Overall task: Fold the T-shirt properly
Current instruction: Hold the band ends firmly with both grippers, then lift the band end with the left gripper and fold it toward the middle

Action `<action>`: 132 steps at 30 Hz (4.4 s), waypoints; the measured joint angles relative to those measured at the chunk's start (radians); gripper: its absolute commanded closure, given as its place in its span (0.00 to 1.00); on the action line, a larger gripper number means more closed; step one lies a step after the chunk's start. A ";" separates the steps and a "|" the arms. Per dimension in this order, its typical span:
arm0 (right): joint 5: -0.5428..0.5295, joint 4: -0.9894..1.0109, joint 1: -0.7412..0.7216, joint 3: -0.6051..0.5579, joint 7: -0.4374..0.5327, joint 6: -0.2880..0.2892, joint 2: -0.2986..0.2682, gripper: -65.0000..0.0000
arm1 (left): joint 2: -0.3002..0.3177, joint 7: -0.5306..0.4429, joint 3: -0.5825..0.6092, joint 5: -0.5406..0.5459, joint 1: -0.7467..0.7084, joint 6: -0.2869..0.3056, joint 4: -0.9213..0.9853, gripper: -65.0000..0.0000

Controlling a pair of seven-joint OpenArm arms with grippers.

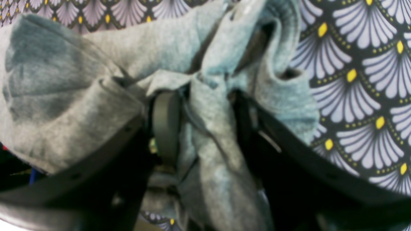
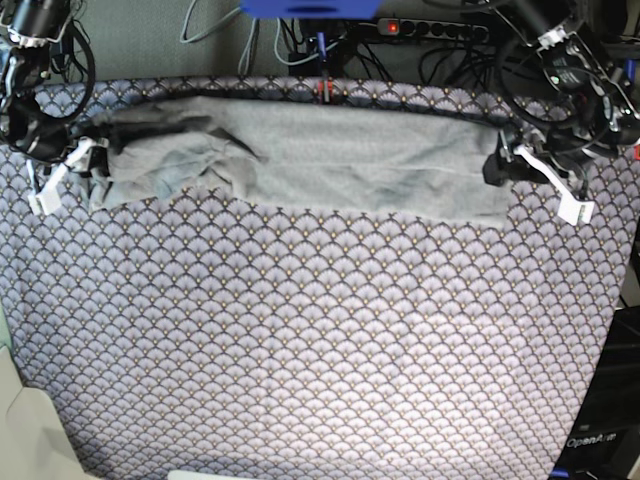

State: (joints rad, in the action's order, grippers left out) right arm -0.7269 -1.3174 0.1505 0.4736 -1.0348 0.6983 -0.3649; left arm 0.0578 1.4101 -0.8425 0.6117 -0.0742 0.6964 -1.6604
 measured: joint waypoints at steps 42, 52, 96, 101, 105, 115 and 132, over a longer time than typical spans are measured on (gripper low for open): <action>-0.007 0.000 0.000 -0.002 0.000 0.000 0.002 0.63 | -0.083 -0.029 0.053 0.023 0.023 0.003 0.208 1.00; -0.008 0.000 0.000 -0.003 0.000 0.000 0.002 0.63 | -0.218 0.002 0.064 0.004 0.036 0.003 -0.142 1.00; -0.014 0.000 0.000 -0.025 0.035 0.004 0.008 0.63 | -0.193 0.001 1.041 0.000 0.175 -0.495 0.016 1.00; -0.014 0.000 -0.003 -0.025 0.029 0.004 0.008 0.63 | -0.188 -0.001 1.041 -0.001 0.192 -0.507 0.016 1.00; -0.014 0.000 -0.003 -0.025 0.028 0.004 0.008 0.63 | -0.167 -0.003 1.057 -0.003 0.193 -0.506 0.016 1.00; -0.014 0.000 -0.003 -0.026 0.030 0.004 0.008 0.63 | -0.169 0.000 1.153 -0.008 0.196 -0.506 0.016 0.74; -0.015 0.000 0.000 -0.028 0.035 0.004 0.008 0.63 | -0.130 -0.011 0.882 0.009 0.198 -0.499 -0.059 0.41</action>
State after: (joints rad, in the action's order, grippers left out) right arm -0.7418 -1.3174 0.1505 0.4458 -0.9997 0.7025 -0.3569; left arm -0.0727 1.3994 0.0391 0.6209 0.1242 0.1974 -1.7195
